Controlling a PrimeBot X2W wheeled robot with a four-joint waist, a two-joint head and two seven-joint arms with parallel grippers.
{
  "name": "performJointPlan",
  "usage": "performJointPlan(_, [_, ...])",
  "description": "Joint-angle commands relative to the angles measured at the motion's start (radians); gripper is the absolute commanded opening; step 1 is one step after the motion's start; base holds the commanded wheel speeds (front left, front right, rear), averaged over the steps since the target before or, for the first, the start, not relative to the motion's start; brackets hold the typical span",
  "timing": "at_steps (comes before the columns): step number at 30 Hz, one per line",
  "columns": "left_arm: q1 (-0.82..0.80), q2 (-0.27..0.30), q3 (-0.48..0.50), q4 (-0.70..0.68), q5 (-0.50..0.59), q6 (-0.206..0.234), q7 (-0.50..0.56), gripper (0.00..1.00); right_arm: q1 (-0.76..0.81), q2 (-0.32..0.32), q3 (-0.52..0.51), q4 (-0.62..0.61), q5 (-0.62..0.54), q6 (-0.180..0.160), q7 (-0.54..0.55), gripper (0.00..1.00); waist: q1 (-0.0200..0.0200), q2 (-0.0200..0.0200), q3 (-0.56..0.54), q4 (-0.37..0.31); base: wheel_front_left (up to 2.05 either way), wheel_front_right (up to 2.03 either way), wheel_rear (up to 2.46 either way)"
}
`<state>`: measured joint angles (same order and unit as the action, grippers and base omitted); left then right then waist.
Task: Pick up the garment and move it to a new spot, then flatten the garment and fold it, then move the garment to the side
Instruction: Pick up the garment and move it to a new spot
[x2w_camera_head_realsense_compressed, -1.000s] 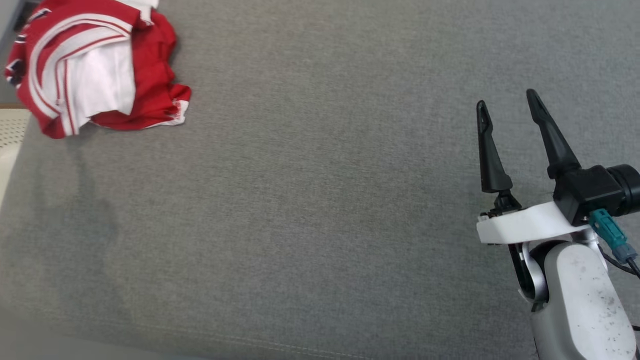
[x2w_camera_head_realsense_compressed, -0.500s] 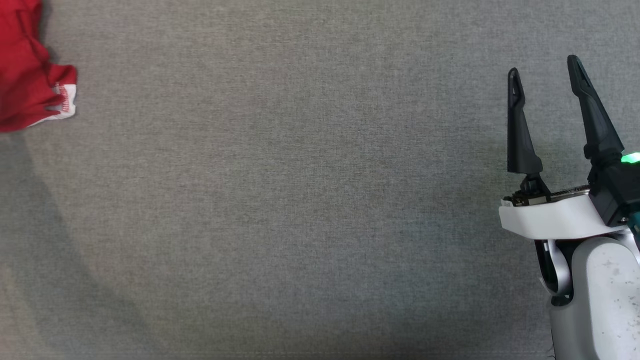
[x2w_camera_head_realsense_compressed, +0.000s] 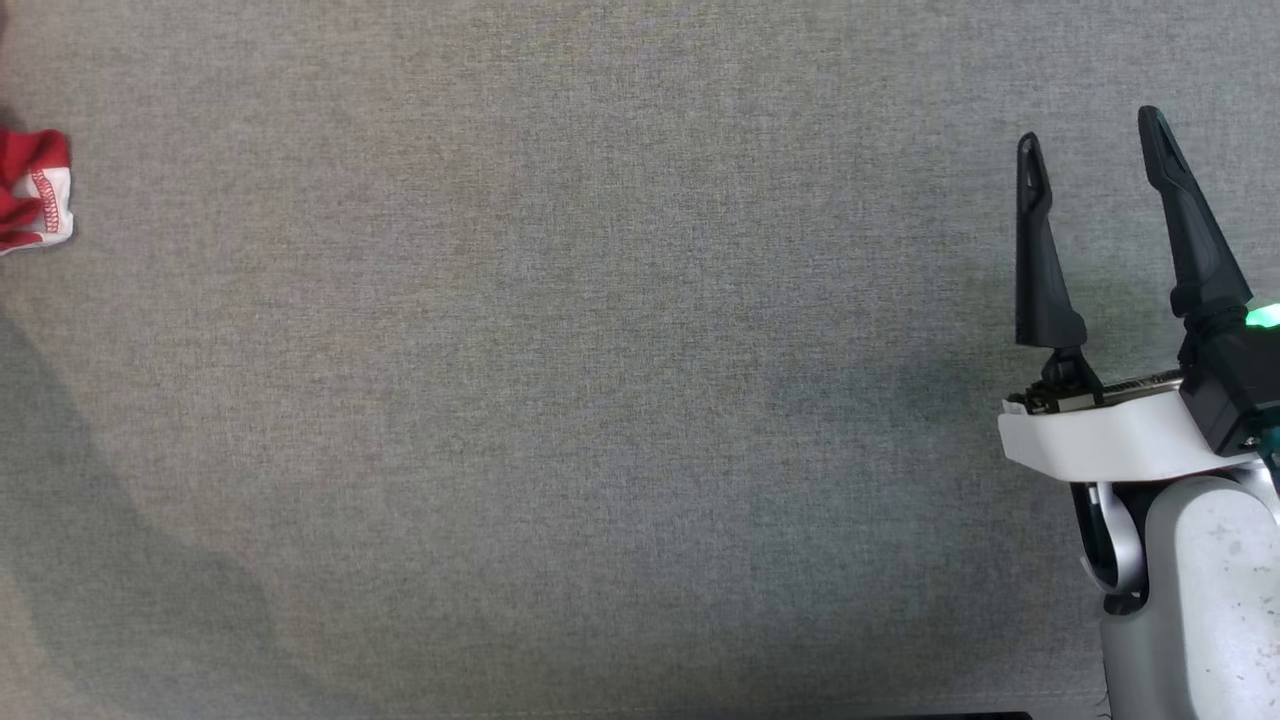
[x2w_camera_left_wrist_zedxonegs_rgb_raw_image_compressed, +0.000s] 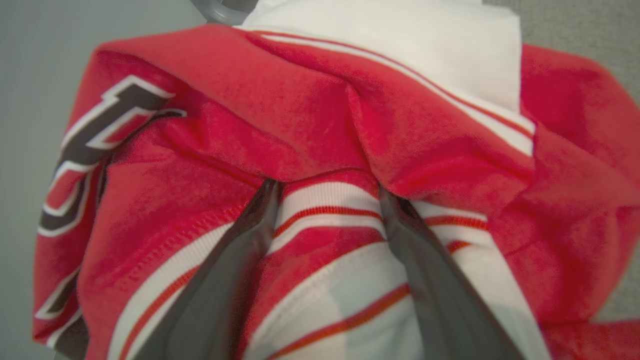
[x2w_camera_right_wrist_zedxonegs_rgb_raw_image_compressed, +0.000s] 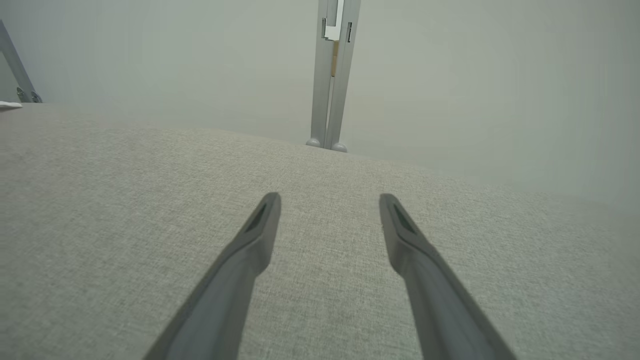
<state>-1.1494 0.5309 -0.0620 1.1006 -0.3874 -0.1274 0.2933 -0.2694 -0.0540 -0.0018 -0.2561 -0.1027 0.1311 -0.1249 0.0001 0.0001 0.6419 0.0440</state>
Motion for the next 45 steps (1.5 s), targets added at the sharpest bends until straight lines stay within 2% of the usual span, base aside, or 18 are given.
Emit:
performJointPlan(1, [0.021,-0.021,-0.016,0.022,-0.021,-0.004,0.029,0.79,0.004,-0.004,0.004,0.003,0.005,-0.001,0.0,1.0,-0.0001,-0.0001,-0.002,0.001,0.0,0.0,0.0])
performJointPlan(2, [0.025,-0.019,-0.026,0.021,-0.029,-0.004,0.035,0.11,0.002,-0.004,0.008,0.005,0.006,-0.001,0.001,1.0,-0.0001,-0.0001,-0.003,0.0,0.0,0.0,0.0])
performJointPlan(3, [0.027,-0.017,-0.031,0.018,-0.037,-0.004,0.037,0.0,0.0,-0.004,0.009,0.007,0.007,-0.001,0.001,1.0,-0.0001,-0.0001,-0.003,0.0,0.0,0.0,0.0])
performJointPlan(7, [0.031,0.007,-0.051,-0.001,-0.072,-0.004,-0.004,0.0,-0.003,-0.004,0.015,0.017,0.014,-0.001,-0.006,1.0,-0.0001,-0.0001,-0.009,-0.001,0.0,0.0,0.0])
performJointPlan(12, [0.001,0.045,-0.067,-0.033,-0.059,-0.004,-0.172,0.0,-0.007,-0.002,0.016,0.045,0.024,-0.001,-0.025,1.0,-0.0001,-0.0001,-0.04,-0.003,0.0,0.0,0.0])
performJointPlan(18, [-0.054,0.053,-0.095,-0.059,-0.019,-0.004,-0.357,0.0,-0.009,0.001,0.026,0.105,0.046,-0.001,-0.059,1.0,-0.0001,-0.0001,-0.11,-0.008,0.0,0.0,0.0])
performJointPlan(24, [-0.13,0.036,-0.144,-0.13,0.017,-0.003,-0.449,0.0,-0.002,0.003,0.033,0.181,0.082,-0.001,-0.095,1.0,-0.0001,-0.0001,-0.195,-0.033,0.0,0.0,0.0])
performJointPlan(30, [-0.202,-0.012,-0.217,-0.273,0.04,-0.004,-0.453,0.0,0.013,0.003,0.047,0.247,0.141,-0.001,-0.124,1.0,-0.0001,-0.0001,-0.275,-0.09,0.0,0.0,0.0])
performJointPlan(36, [-0.24,-0.073,-0.297,-0.433,0.011,-0.003,-0.398,0.0,0.018,0.003,0.07,0.29,0.189,-0.001,-0.138,1.0,-0.0001,-0.0001,-0.328,-0.174,0.0,0.0,0.0])
performJointPlan(40, [-0.222,-0.12,-0.343,-0.519,-0.009,-0.003,-0.358,0.0,0.014,0.003,0.087,0.302,0.224,-0.001,-0.141,1.0,-0.0001,-0.0001,-0.353,-0.243,0.0,0.0,0.0])
performJointPlan(45, [-0.168,-0.179,-0.388,-0.596,-0.025,-0.003,-0.325,0.0,0.035,0.003,0.088,0.292,0.248,-0.001,-0.141,1.0,-0.0001,-0.0001,-0.37,-0.298,0.0,0.0,0.0])
